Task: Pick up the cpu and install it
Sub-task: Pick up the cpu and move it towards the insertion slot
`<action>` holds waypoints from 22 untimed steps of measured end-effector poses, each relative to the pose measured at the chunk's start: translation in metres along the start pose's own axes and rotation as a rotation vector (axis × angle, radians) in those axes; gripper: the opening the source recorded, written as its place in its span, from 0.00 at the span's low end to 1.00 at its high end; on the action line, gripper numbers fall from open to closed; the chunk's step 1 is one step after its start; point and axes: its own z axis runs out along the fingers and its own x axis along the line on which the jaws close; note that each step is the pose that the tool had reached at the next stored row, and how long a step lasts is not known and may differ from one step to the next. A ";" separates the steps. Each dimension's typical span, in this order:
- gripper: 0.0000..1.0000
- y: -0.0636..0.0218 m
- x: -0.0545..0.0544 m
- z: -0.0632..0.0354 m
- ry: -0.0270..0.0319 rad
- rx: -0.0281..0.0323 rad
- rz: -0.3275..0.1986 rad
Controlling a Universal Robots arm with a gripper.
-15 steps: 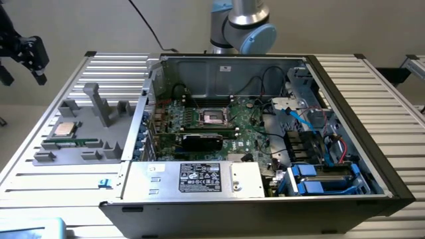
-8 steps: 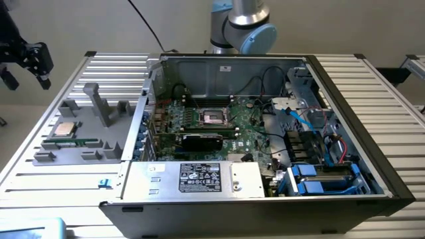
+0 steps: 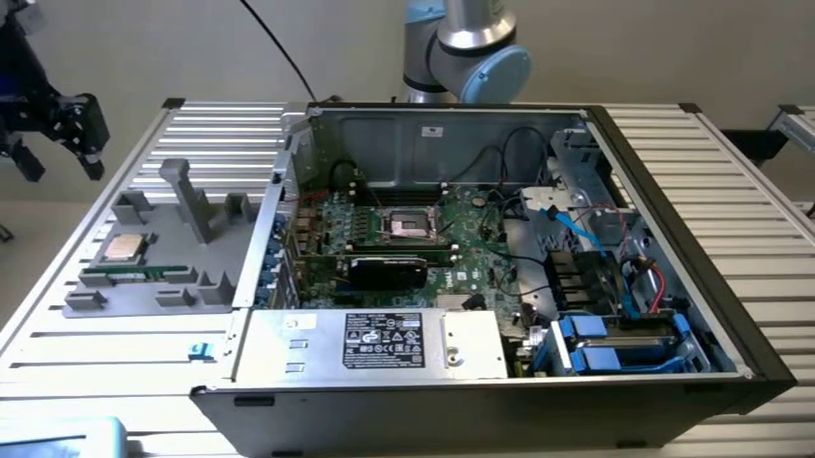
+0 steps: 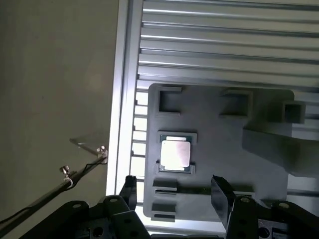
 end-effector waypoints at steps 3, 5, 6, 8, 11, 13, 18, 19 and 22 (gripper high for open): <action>0.71 -0.0002 0.000 0.0053 0.0001 -0.0006 0.000; 0.71 -0.0004 0.000 0.0090 0.0001 -0.0006 0.000; 0.71 -0.0005 0.000 0.0108 0.0001 -0.0005 -0.001; 0.71 -0.0007 -0.001 0.0144 0.0001 -0.0005 -0.001; 0.71 -0.0009 -0.001 0.0199 0.0002 -0.0004 -0.002; 0.72 -0.0012 -0.001 0.0217 0.0004 0.0001 -0.002; 0.78 -0.0017 -0.004 0.0283 0.0009 0.0013 -0.002; 0.78 -0.0018 -0.006 0.0302 0.0006 0.0012 -0.002; 0.78 -0.0020 -0.007 0.0356 0.0006 0.0013 -0.002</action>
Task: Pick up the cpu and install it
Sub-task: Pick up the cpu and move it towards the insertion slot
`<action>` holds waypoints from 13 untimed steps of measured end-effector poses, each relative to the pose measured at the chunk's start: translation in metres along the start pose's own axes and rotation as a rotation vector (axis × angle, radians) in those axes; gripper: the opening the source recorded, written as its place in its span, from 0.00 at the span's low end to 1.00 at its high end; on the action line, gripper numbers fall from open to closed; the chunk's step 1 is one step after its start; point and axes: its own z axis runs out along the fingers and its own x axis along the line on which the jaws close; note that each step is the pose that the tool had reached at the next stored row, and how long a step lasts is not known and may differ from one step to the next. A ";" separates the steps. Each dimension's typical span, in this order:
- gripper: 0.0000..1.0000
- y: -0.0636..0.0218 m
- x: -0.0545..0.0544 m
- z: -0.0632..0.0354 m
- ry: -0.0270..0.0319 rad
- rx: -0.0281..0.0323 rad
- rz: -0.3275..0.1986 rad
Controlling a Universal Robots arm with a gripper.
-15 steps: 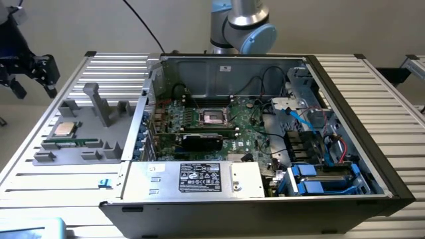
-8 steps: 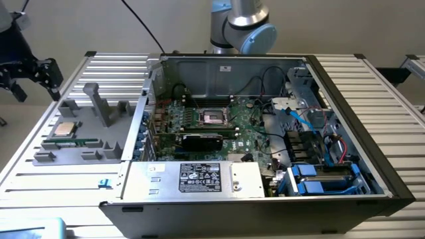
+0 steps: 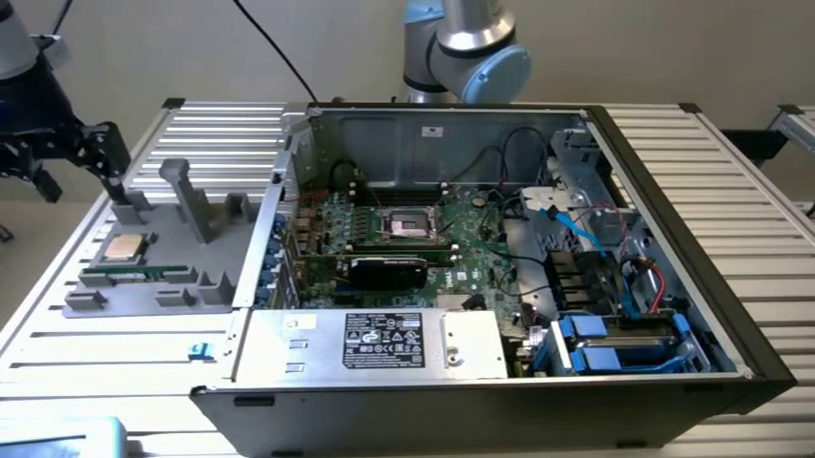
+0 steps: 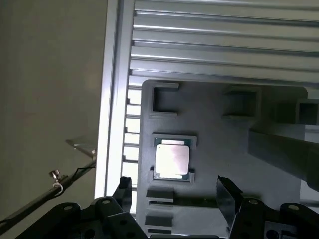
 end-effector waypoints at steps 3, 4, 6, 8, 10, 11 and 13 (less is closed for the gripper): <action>0.78 -0.0006 0.001 0.0054 0.0001 -0.0009 0.000; 0.78 -0.0017 0.001 0.0068 -0.0001 -0.0044 0.000; 0.78 -0.0043 0.001 0.0094 -0.0009 -0.0160 -0.001; 0.78 -0.0090 0.001 0.0128 -0.0014 -0.0233 -0.001; 0.78 -0.0125 0.001 0.0164 -0.0017 -0.0241 -0.001; 0.78 -0.0126 0.001 0.0180 -0.0016 -0.0241 0.000; 0.78 -0.0129 0.000 0.0216 -0.0015 -0.0241 0.001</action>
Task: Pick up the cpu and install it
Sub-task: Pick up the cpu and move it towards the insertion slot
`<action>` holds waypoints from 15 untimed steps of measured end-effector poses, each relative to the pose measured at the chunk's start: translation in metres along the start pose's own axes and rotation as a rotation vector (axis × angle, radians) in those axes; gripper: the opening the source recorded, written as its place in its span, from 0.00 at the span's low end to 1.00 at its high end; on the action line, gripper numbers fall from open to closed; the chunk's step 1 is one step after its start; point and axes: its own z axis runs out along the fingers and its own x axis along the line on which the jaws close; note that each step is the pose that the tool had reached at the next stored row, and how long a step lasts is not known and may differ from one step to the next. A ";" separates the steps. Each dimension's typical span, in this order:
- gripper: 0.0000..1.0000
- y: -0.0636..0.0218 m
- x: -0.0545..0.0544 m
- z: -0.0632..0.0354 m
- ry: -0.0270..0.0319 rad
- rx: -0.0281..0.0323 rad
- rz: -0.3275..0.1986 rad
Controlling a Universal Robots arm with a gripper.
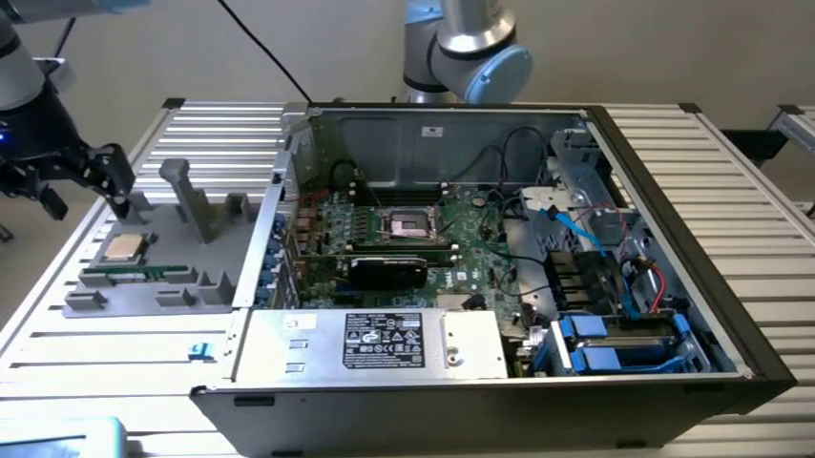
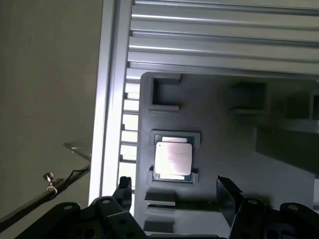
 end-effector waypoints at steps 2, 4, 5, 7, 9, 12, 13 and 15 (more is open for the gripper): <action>0.78 -0.0002 -0.001 0.0034 0.0001 0.0010 0.000; 0.78 -0.0004 -0.002 0.0066 0.0003 0.0029 0.000; 0.78 -0.0005 -0.002 0.0079 0.0004 0.0048 0.000; 0.78 0.0011 -0.003 0.0096 0.0014 0.0142 0.001; 0.78 0.0033 -0.003 0.0118 0.0025 0.0213 0.001; 0.78 0.0059 -0.004 0.0174 0.0026 0.0221 0.002; 0.78 0.0058 -0.004 0.0191 0.0027 0.0222 0.002; 0.78 0.0057 -0.004 0.0228 0.0026 0.0222 0.003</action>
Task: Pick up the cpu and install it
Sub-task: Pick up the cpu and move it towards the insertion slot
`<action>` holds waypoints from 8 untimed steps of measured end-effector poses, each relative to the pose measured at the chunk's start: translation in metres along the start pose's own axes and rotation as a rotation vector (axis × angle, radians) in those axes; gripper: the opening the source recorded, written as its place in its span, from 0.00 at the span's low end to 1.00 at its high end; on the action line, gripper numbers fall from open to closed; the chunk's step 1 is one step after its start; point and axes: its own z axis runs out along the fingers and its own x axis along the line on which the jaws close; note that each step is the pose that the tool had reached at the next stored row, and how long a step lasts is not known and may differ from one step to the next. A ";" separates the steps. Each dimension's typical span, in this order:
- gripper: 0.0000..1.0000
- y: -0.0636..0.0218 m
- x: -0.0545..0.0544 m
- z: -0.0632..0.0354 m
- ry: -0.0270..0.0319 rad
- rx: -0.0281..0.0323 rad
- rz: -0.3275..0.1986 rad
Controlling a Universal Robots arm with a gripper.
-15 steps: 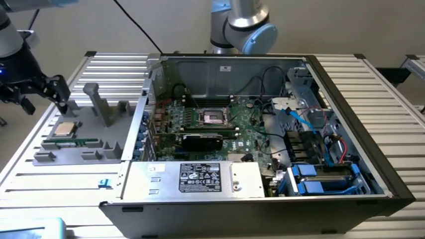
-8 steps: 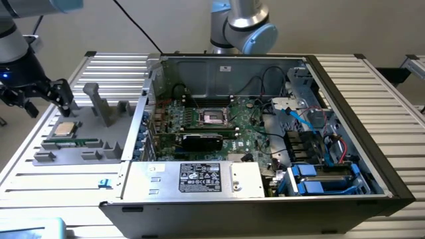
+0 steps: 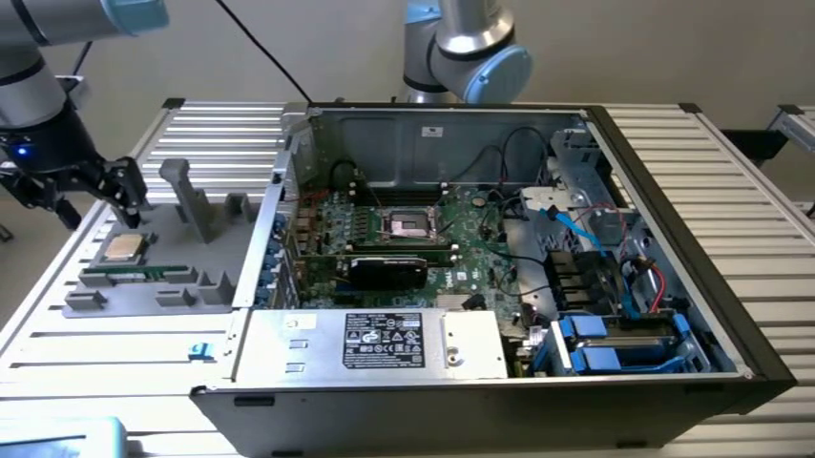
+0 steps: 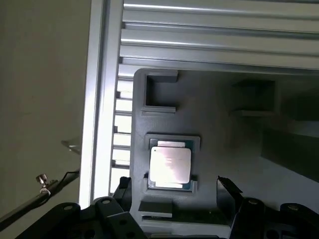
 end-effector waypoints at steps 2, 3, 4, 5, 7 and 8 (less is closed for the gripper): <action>0.78 -0.0001 0.000 0.0035 0.0001 0.0000 0.000; 0.78 -0.0001 0.000 0.0044 0.0005 0.0004 0.000; 0.78 -0.0002 0.000 0.0052 0.0014 0.0013 0.000; 0.78 -0.0002 0.000 0.0067 0.0023 0.0015 0.000; 0.78 -0.0003 0.000 0.0103 0.0025 0.0010 0.000; 0.78 -0.0004 0.000 0.0121 0.0024 0.0000 0.000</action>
